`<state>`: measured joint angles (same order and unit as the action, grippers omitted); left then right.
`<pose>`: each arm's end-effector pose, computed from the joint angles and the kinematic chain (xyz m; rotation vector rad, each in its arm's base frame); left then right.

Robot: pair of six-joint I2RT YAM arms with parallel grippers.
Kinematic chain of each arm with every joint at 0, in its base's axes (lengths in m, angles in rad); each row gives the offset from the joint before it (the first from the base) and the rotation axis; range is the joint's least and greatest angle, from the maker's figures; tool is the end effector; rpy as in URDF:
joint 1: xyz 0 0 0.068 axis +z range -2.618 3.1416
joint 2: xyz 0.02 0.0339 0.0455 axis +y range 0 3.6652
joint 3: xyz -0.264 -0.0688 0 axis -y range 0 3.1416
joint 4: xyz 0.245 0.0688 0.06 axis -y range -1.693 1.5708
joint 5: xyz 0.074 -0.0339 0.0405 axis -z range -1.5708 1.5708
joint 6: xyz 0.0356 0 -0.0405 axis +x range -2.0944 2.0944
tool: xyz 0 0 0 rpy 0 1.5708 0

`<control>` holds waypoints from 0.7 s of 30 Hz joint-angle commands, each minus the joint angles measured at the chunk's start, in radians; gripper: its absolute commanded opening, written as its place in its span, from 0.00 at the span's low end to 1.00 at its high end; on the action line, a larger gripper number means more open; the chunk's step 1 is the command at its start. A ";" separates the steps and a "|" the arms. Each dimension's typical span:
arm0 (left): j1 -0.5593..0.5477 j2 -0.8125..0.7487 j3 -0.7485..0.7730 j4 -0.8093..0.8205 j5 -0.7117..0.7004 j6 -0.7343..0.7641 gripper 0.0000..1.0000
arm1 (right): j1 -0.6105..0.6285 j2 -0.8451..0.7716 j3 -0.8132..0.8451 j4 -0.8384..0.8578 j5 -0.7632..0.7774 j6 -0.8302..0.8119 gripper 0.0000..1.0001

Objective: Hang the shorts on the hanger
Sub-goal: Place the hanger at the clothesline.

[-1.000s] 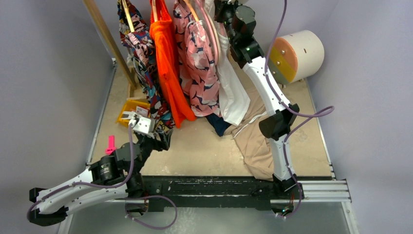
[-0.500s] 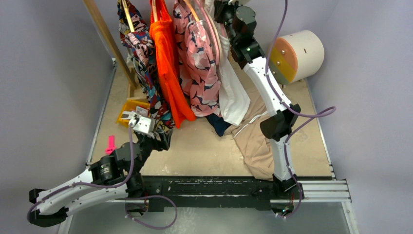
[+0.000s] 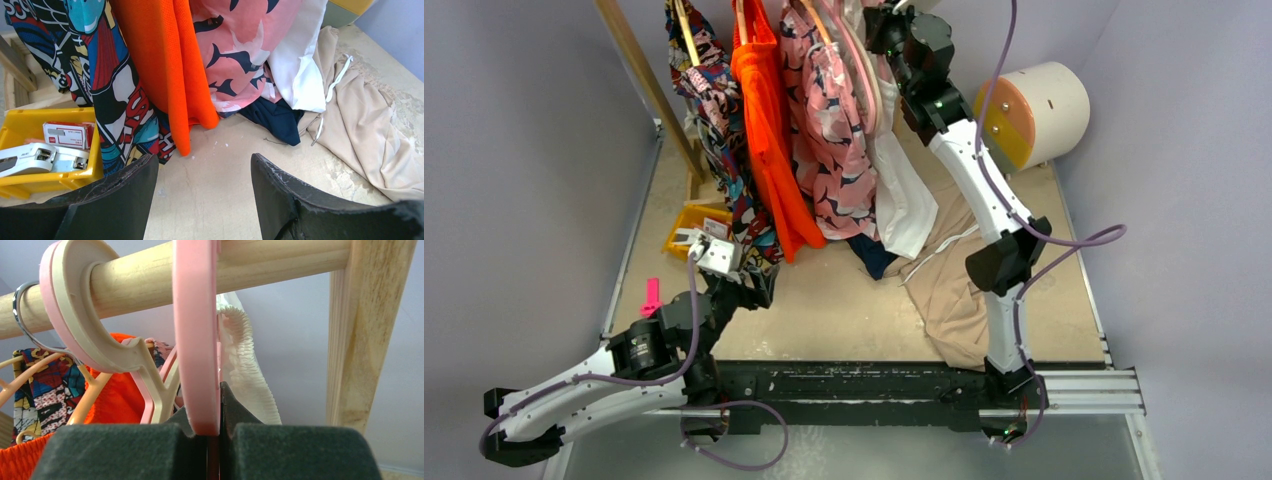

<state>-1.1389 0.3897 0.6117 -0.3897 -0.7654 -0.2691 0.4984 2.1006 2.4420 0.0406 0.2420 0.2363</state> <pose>0.0642 -0.0804 0.3096 0.1823 1.6967 -0.3878 0.4124 0.2148 0.5203 0.0570 1.2139 0.4998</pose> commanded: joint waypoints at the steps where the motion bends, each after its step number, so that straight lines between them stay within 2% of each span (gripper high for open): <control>1: 0.007 -0.017 0.030 0.034 -0.002 0.015 0.67 | 0.000 -0.134 -0.028 0.066 0.008 -0.040 0.00; 8: 0.008 -0.041 0.030 0.037 -0.018 0.010 0.67 | -0.001 -0.282 -0.130 -0.052 -0.027 -0.080 0.00; 13: 0.008 -0.055 0.035 0.041 -0.030 0.000 0.67 | -0.001 -0.450 -0.312 -0.129 -0.043 -0.079 0.00; 21: 0.008 -0.081 0.100 0.055 -0.025 -0.011 0.67 | -0.001 -0.695 -0.452 -0.376 0.010 -0.086 0.00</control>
<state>-1.1362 0.3141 0.6247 -0.3832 -0.7868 -0.2707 0.4976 1.5333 2.0167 -0.2577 0.2188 0.1623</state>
